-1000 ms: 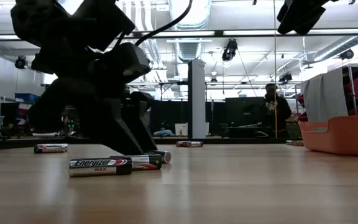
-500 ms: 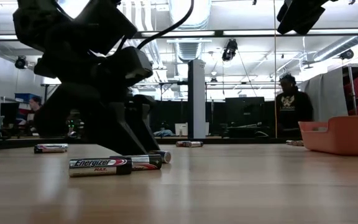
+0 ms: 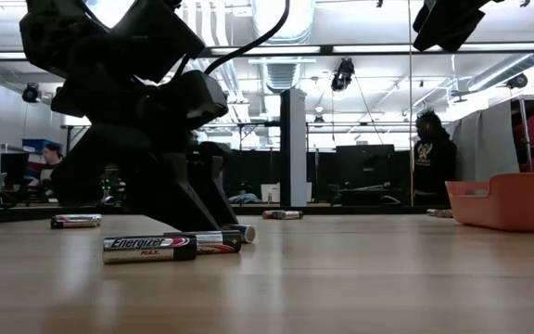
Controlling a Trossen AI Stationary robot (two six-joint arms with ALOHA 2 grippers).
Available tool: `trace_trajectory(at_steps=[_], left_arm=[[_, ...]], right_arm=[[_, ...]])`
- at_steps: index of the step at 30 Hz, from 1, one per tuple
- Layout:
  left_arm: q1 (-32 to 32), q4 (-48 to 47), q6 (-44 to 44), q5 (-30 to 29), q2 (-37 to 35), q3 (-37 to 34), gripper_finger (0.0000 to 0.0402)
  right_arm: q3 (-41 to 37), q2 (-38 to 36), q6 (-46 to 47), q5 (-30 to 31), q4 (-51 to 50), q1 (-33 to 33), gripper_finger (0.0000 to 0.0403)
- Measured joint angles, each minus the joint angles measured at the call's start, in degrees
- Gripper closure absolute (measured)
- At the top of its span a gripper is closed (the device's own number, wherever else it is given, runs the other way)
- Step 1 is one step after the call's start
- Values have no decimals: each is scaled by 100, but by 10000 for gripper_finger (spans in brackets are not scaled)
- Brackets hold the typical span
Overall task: Sort batteries
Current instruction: Put the silver battery into the blue bin
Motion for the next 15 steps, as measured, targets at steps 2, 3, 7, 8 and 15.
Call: trace_trajectory(at_steps=[2, 3, 7, 8, 15], left_arm=[[0, -3, 4, 15, 3, 0, 271], [0, -6, 6, 26, 3, 0, 279], [-2, 2, 9, 40, 3, -20, 308], [-2, 6, 11, 42, 3, -30, 317], [0, 19, 4, 105, 0, -68, 367]], right_arm=[[0, 0, 0, -1, 1, 0, 335], [0, 0, 0, -1, 1, 0, 335], [0, 0, 0, 1, 1, 0, 335], [0, 0, 0, 1, 1, 0, 335], [0, 0, 0, 1, 16, 0, 335]])
